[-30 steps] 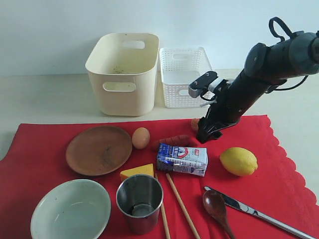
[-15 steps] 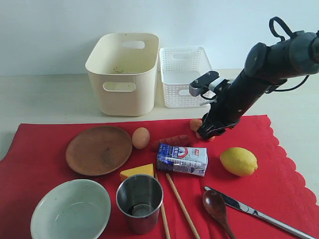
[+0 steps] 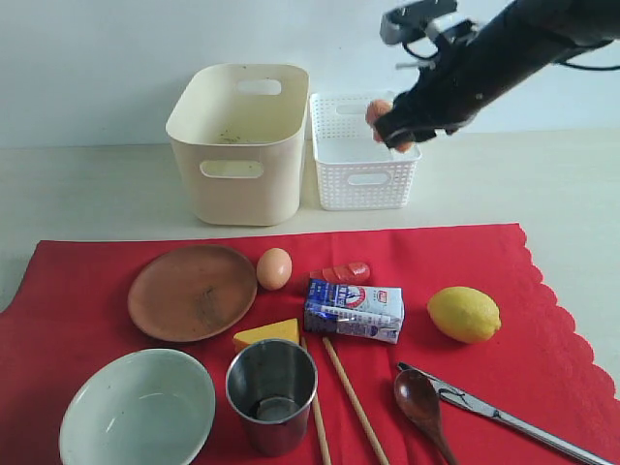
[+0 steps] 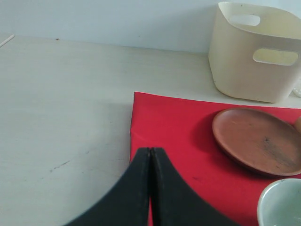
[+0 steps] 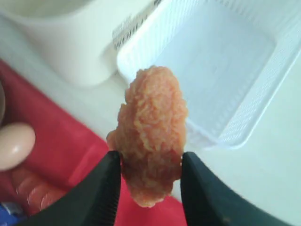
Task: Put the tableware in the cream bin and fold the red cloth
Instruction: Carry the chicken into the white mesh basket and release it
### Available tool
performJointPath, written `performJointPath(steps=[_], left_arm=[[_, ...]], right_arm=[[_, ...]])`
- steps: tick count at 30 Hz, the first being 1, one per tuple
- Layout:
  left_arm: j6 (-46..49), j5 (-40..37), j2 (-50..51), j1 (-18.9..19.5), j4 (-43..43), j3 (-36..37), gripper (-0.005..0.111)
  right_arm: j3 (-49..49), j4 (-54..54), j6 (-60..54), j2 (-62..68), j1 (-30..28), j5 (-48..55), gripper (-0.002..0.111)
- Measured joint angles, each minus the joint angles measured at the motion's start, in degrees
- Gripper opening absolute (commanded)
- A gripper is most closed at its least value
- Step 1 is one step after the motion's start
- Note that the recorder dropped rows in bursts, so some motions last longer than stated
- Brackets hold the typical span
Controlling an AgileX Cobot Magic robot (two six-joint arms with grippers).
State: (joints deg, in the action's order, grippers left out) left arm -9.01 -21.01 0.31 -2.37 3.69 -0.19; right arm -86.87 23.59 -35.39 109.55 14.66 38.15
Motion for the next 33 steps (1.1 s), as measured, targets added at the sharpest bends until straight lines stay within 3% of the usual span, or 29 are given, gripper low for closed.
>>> performJointPath(steps=[6,22,33], left_arm=[[0.00,0.00,0.00,0.00,0.00,0.00,0.000],[0.00,0.00,0.00,0.00,0.00,0.00,0.000],[0.00,0.00,0.00,0.00,0.00,0.00,0.000]], right_arm=[[-10.91,0.11,3.77,3.31,0.00,1.08,0.000],[-34.79,0.11,6.85,30.04,0.00,2.98,0.001],[-36.79,-0.01,4.96,34.77,0.00,5.31,0.054]])
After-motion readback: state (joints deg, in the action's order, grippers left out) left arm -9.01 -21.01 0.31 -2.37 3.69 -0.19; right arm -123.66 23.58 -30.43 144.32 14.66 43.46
